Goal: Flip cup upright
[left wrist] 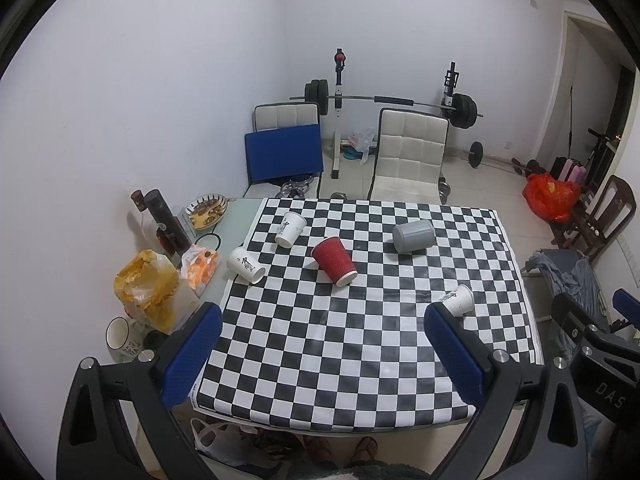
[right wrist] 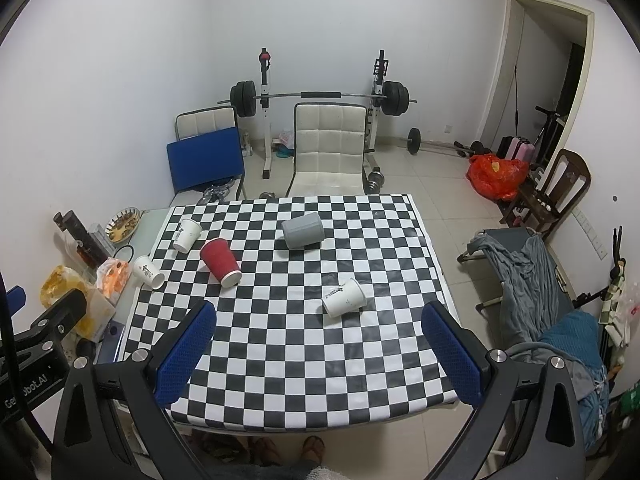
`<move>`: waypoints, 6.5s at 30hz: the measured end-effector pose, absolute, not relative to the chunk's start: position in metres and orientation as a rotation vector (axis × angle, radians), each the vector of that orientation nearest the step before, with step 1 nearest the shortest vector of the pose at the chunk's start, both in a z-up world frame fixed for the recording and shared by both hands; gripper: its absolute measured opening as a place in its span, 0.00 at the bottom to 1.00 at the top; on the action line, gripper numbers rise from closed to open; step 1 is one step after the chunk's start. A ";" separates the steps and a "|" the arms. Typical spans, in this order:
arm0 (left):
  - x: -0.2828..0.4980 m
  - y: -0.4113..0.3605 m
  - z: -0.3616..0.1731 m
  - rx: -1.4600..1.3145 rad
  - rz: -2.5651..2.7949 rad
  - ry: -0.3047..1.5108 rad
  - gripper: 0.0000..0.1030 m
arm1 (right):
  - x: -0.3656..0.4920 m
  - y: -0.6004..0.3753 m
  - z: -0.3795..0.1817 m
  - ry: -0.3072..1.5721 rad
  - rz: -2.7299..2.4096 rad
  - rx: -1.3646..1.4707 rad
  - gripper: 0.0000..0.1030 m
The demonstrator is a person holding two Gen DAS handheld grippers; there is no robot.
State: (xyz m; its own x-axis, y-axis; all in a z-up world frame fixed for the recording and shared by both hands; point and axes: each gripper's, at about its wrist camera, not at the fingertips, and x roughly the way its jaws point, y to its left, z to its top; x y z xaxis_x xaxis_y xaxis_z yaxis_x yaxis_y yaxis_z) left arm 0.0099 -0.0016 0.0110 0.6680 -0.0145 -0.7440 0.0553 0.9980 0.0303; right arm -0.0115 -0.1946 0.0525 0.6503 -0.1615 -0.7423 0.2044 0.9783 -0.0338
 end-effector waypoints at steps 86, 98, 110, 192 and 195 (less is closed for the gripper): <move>0.186 0.144 -0.183 -0.102 0.362 1.284 1.00 | 0.234 -0.066 -0.210 1.230 0.108 0.045 1.00; 0.297 0.193 -0.268 -0.368 0.300 1.401 0.99 | 0.351 0.018 -0.319 1.381 0.160 -0.077 1.00; 0.357 0.206 -0.315 -0.463 0.268 1.423 0.97 | 0.390 0.052 -0.350 1.406 0.130 -0.177 0.89; 0.197 -0.123 -0.368 0.278 -0.383 1.568 0.88 | 0.139 -0.255 -0.359 1.555 -0.258 0.188 0.89; 0.198 -0.111 -0.363 0.228 -0.390 1.560 0.89 | 0.140 -0.254 -0.353 1.566 -0.327 0.167 0.89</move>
